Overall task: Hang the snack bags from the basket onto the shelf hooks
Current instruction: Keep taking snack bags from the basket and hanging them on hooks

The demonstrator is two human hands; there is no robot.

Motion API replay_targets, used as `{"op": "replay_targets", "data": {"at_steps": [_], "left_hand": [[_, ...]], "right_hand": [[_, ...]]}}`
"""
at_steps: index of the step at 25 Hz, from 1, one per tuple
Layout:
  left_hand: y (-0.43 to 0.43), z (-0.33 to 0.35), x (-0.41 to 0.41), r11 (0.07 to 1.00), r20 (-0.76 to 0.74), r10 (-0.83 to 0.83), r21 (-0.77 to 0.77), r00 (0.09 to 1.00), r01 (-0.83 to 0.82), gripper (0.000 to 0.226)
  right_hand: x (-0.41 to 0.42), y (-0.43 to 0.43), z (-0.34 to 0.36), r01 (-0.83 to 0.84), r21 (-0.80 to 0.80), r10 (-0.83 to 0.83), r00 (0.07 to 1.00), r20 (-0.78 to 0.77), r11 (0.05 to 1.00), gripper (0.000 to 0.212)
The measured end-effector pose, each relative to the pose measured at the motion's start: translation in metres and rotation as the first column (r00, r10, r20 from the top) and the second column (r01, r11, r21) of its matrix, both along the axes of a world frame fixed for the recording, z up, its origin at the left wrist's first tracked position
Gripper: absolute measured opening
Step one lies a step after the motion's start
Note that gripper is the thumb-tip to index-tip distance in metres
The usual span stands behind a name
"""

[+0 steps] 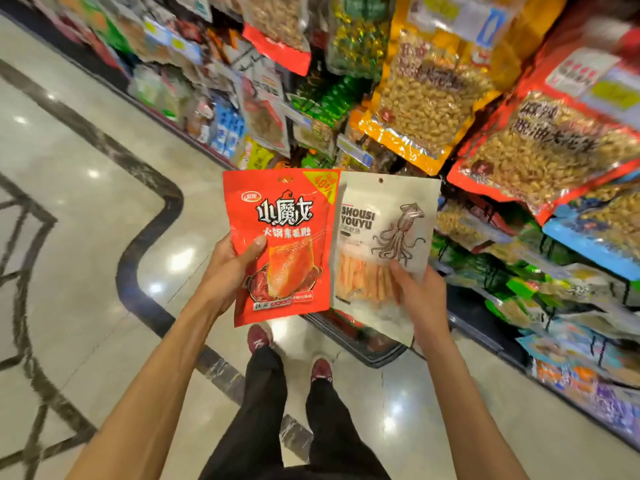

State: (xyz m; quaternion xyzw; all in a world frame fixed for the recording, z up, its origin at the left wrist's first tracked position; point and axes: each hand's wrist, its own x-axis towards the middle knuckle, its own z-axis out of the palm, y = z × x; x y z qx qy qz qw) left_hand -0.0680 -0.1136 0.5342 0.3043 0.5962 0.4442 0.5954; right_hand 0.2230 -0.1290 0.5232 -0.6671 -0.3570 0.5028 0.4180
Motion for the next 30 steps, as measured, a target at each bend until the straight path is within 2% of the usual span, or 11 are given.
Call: {"op": "replay_targets", "data": {"at_steps": [2, 4, 8, 11, 16, 20, 23, 26, 30], "left_hand": [[-0.019, 0.028, -0.012, 0.994, -0.050, 0.090, 0.060, 0.995, -0.087, 0.033], [-0.036, 0.054, -0.029, 0.970, -0.097, 0.222, 0.120, 0.970, -0.210, 0.020], [-0.067, 0.088, -0.066, 0.874, -0.133, 0.464, 0.227, 0.876, -0.429, 0.018], [-0.092, 0.106, -0.103, 0.801, -0.117, 0.580, 0.260, 0.806, -0.539, 0.011], [-0.141, 0.140, -0.166, 0.762, -0.099, 0.619, 0.315, 0.779, -0.565, 0.012], [-0.175, 0.159, -0.226, 0.743, -0.098, 0.638, 0.340, 0.764, -0.577, 0.011], [-0.194, 0.170, -0.263, 0.739, -0.108, 0.644, 0.346, 0.757, -0.578, 0.011], [-0.202, 0.176, -0.294, 0.726, -0.116, 0.667, 0.324, 0.736, -0.607, 0.011], [-0.189, 0.174, -0.335, 0.731, -0.142, 0.670, 0.299, 0.729, -0.614, 0.011]], "right_hand": [[-0.008, 0.000, 0.029, -0.050, 0.064, 0.049, 0.999, 0.006, 0.997, 0.016], [-0.022, -0.001, 0.056, -0.105, 0.129, 0.102, 0.994, 0.027, 0.986, 0.008], [-0.058, -0.006, 0.102, -0.169, 0.258, 0.170, 0.985, 0.018, 0.951, 0.017], [-0.085, -0.018, 0.123, -0.193, 0.320, 0.199, 0.980, 0.013, 0.928, 0.021], [-0.152, -0.048, 0.151, -0.130, 0.382, 0.142, 0.990, -0.004, 0.915, 0.019], [-0.214, -0.068, 0.161, -0.160, 0.430, 0.174, 0.985, 0.006, 0.888, 0.023], [-0.262, -0.082, 0.163, -0.176, 0.420, 0.203, 0.979, -0.020, 0.890, 0.018], [-0.304, -0.085, 0.167, -0.207, 0.420, 0.249, 0.967, -0.046, 0.884, 0.013], [-0.347, -0.069, 0.170, -0.224, 0.411, 0.268, 0.962, -0.052, 0.884, 0.023]]}}
